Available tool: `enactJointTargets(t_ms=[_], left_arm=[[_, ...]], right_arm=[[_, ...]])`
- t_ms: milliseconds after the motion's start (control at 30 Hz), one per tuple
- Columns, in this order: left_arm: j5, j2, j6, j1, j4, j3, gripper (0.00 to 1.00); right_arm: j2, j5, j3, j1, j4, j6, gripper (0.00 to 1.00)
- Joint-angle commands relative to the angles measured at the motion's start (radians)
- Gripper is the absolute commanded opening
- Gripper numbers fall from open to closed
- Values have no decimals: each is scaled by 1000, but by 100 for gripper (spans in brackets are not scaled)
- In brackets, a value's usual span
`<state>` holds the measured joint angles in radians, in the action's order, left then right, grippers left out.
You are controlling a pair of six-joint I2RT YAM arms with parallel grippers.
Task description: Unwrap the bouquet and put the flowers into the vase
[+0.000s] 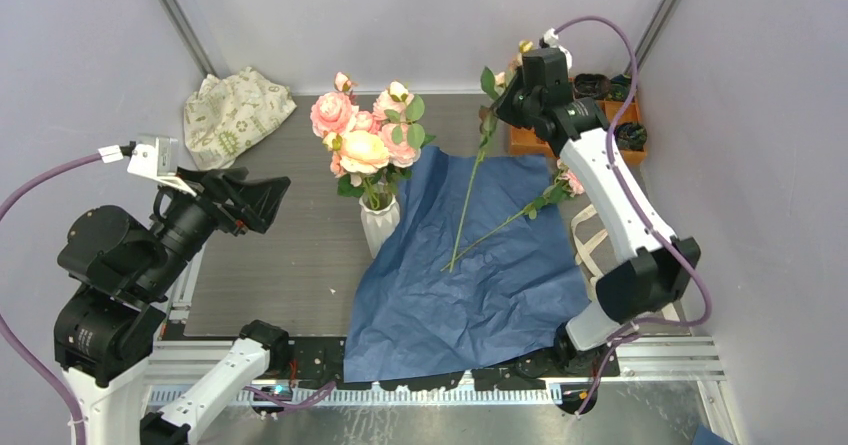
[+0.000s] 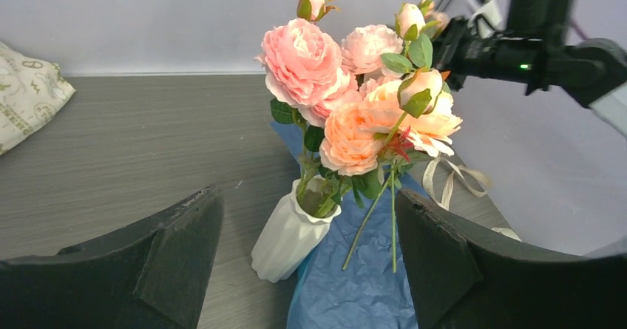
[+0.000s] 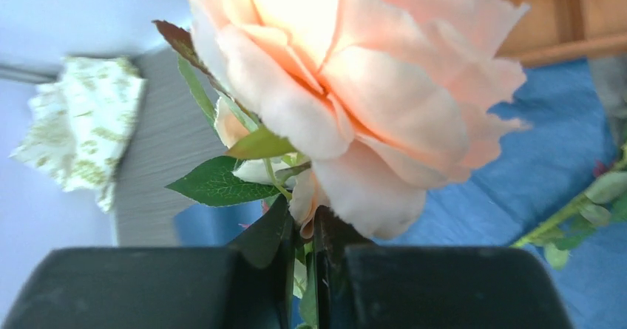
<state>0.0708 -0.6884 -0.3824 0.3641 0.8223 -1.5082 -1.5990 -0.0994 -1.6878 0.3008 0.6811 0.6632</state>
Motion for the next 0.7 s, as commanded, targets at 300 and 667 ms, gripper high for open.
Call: enactJointTargets(t_ms=[300,667], left_arm=[[-61,25,15,-3,-19,9,86],[-63,31,13,-4,-15,19,86]], right_arm=[[364,-103,-40,372,-499,-242,1],[381,0,-2,469,-755,-310,1]])
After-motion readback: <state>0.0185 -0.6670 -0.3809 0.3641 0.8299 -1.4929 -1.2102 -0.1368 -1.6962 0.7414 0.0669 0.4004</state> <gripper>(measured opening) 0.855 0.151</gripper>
